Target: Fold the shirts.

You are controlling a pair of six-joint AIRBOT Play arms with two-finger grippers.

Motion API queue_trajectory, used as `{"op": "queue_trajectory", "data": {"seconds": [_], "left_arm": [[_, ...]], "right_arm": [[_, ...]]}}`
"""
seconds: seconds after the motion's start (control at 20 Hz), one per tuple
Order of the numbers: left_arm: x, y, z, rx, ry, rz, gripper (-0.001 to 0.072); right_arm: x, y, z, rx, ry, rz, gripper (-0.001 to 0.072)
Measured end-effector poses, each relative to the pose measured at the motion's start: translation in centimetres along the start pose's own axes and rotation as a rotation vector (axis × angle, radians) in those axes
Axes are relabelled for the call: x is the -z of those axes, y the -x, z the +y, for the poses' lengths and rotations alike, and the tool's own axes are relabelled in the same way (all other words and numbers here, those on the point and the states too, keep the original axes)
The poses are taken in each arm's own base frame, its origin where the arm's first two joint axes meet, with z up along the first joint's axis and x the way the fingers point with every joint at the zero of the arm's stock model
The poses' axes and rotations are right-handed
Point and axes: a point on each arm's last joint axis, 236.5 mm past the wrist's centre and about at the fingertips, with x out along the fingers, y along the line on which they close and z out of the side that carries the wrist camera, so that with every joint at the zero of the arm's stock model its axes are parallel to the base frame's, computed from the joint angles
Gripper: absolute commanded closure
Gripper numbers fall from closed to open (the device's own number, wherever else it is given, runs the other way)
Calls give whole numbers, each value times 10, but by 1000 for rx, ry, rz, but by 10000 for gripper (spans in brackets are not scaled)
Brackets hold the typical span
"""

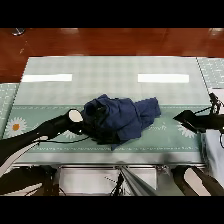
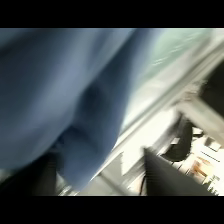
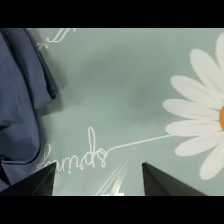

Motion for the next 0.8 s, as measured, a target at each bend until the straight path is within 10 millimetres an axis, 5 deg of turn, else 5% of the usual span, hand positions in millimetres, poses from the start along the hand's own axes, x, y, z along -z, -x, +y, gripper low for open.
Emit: {"op": "queue_trajectory", "data": {"seconds": [0.15, 0.35, 0.8], "left_arm": [[-20, 3, -26, 75, -58, -39, 682], [-52, 34, -48, 156, -96, -111, 682], [-97, 104, -55, 212, -115, -286, 682]], "right_arm": [[1, -1, 1, -4, 1, 3, 88], [0, -2, 7, -20, 6, -6, 89], [-24, -46, 52, -67, 78, 62, 89]]}}
